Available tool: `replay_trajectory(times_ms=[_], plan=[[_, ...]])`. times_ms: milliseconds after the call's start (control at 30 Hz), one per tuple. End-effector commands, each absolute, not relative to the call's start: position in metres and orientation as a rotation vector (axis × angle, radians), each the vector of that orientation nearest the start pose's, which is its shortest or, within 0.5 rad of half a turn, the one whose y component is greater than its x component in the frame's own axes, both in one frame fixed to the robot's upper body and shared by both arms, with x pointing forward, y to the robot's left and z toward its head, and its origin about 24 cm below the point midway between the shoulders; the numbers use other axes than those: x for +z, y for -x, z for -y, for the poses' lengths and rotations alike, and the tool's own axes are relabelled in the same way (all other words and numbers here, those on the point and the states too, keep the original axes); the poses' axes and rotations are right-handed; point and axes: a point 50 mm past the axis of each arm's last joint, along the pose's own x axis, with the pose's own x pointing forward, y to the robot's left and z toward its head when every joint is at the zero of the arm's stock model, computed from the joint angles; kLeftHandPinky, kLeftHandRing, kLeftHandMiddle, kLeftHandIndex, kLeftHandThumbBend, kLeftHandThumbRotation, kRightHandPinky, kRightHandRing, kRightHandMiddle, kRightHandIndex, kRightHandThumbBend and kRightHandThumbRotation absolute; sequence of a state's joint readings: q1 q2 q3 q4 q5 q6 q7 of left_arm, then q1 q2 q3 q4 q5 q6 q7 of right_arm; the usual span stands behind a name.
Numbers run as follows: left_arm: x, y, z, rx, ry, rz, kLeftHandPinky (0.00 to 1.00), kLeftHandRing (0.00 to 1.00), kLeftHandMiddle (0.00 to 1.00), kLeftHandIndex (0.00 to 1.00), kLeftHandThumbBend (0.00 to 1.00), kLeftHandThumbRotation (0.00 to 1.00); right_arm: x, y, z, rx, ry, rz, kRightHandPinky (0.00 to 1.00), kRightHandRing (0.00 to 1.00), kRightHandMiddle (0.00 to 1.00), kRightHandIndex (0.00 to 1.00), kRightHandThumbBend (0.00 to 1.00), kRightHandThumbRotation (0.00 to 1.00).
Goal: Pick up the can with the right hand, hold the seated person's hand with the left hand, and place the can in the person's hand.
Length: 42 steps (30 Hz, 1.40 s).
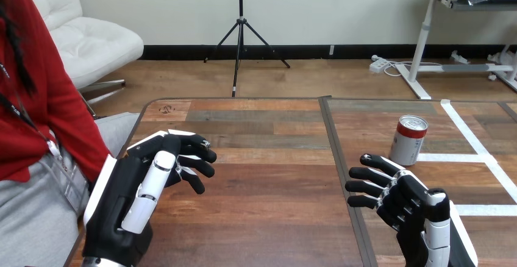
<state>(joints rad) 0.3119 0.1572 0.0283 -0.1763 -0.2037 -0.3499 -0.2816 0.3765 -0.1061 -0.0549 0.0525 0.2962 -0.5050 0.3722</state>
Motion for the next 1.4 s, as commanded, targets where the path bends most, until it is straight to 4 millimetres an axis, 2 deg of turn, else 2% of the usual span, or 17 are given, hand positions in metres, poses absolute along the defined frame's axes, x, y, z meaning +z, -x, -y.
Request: replay_trajectory(times_ms=[0, 267, 567, 867, 1367], plan=[[0.076, -0.196, -0.182, -0.203, -0.028, 0.334, 0.34, 0.50, 0.55, 0.53, 0.37, 0.83, 0.023, -0.173, 0.193, 0.161, -0.084, 0.206, 0.65, 0.71, 0.74, 0.76, 0.92, 1.00], [0.077, -0.198, -0.182, -0.206, -0.025, 0.336, 0.34, 0.50, 0.55, 0.53, 0.37, 0.82, 0.025, -0.178, 0.194, 0.175, -0.064, 0.211, 0.65, 0.71, 0.74, 0.77, 0.92, 1.00], [0.078, -0.200, -0.182, -0.205, -0.026, 0.335, 0.33, 0.49, 0.54, 0.53, 0.34, 0.82, 0.032, -0.195, 0.197, 0.184, 0.002, 0.241, 0.65, 0.72, 0.75, 0.77, 0.92, 1.00], [0.078, -0.202, -0.181, -0.212, -0.029, 0.341, 0.32, 0.49, 0.54, 0.52, 0.32, 0.82, 0.051, -0.227, 0.200, 0.204, 0.123, 0.292, 0.66, 0.72, 0.74, 0.78, 0.94, 1.00], [0.080, -0.205, -0.180, -0.225, -0.032, 0.358, 0.29, 0.46, 0.53, 0.50, 0.26, 0.80, 0.083, -0.281, 0.211, 0.194, 0.401, 0.351, 0.68, 0.74, 0.77, 0.79, 0.86, 1.00]])
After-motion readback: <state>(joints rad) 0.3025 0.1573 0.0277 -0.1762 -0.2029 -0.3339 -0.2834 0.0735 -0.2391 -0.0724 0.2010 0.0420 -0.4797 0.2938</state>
